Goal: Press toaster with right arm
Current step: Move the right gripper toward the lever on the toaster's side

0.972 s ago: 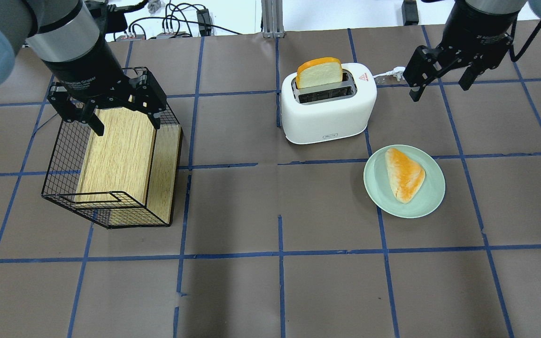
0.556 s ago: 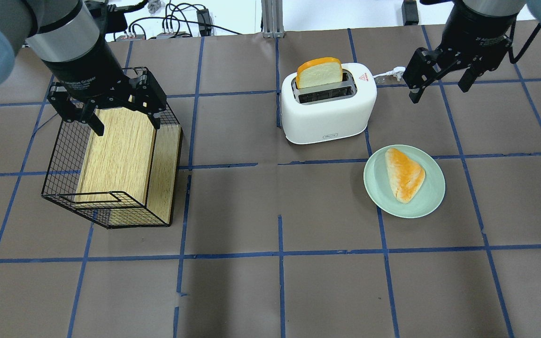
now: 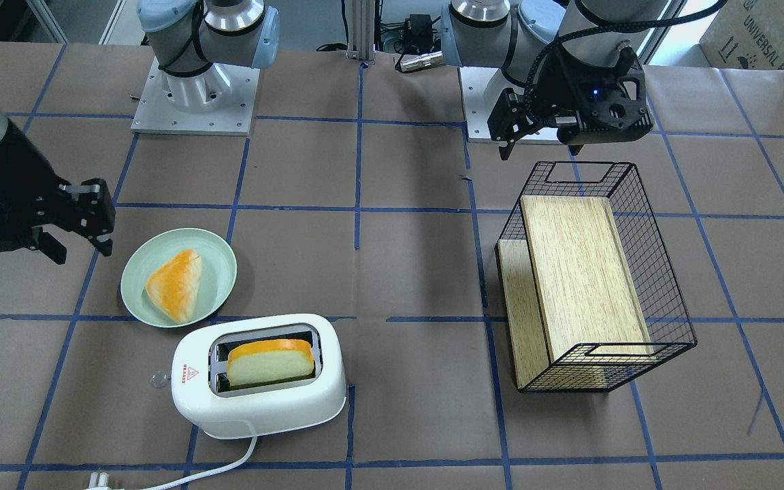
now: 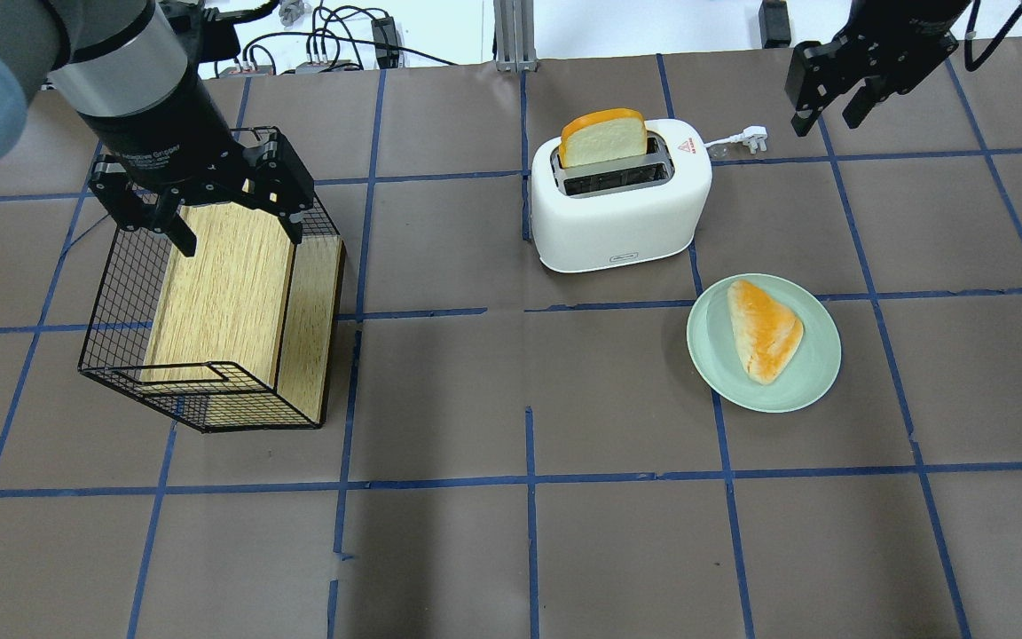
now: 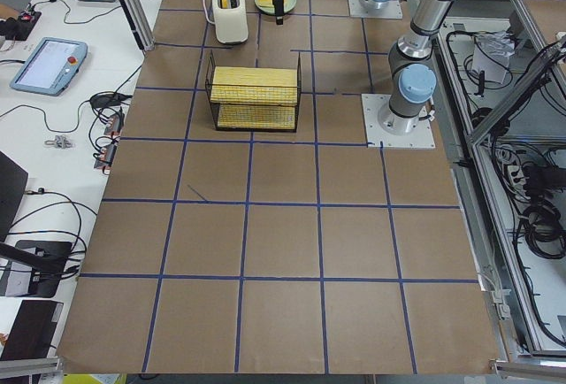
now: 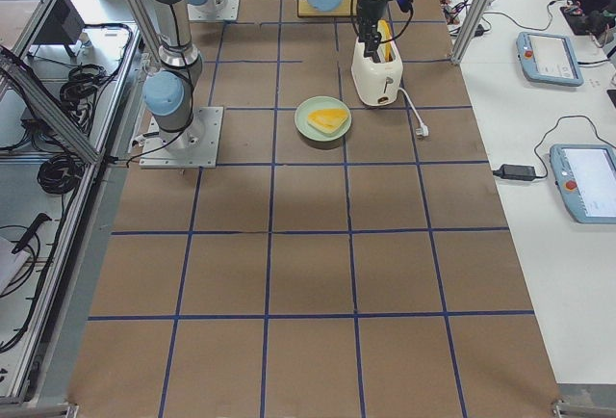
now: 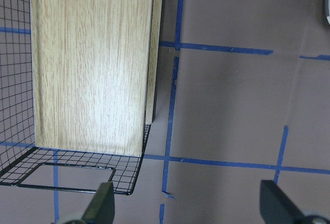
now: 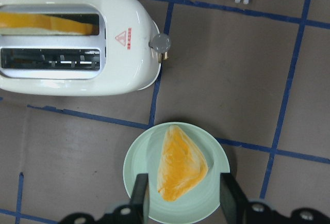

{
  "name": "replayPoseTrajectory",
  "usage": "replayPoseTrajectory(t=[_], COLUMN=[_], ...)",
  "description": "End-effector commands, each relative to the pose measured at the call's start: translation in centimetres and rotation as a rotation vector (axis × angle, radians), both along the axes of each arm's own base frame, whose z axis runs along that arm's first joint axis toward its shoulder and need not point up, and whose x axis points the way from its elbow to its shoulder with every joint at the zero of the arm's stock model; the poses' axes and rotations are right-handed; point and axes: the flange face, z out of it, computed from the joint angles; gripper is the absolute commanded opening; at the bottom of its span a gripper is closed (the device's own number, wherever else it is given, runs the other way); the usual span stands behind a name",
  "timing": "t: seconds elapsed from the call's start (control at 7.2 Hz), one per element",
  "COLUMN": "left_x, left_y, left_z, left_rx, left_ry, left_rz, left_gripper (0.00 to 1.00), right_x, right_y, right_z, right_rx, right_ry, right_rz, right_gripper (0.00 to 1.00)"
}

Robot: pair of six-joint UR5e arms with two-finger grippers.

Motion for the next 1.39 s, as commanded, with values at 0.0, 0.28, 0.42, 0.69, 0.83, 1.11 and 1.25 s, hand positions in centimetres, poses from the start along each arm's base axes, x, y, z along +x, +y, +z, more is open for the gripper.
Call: replayPoseTrajectory(t=[0.0,0.28,0.42,0.69,0.83,1.11,1.25], left_x=[0.0,0.0,0.0,0.0,0.0,0.0,0.0], left_y=[0.0,0.0,0.0,0.0,0.0,0.0,0.0], left_z=[0.0,-0.1,0.0,0.0,0.0,0.0,0.0], left_rx=[0.0,0.003,0.002,0.002,0.002,0.002,0.002], left_ry=[0.0,0.0,0.0,0.0,0.0,0.0,0.0], left_rz=[0.0,0.0,0.0,0.0,0.0,0.0,0.0], left_gripper=[1.0,1.0,1.0,1.0,1.0,1.0,1.0], right_x=[-2.8,-2.2,-2.1,-1.8,-1.8,-2.4,-2.1], right_y=[-5.7,-9.8,-11.4,-13.0,-13.2,-13.2,-13.2], right_z=[-2.5,-7.8,-11.5,-14.6,-16.3,-17.5,-17.7], right_rx=[-0.008,0.035,0.062,0.09,0.117,0.14,0.144], right_ry=[-0.126,-0.275,-0.33,-0.36,-0.365,-0.369,-0.37], right_rz=[-0.015,-0.02,-0.006,0.002,0.002,0.006,0.01], right_gripper=[0.03,0.02,0.01,0.0,0.0,0.0,0.0])
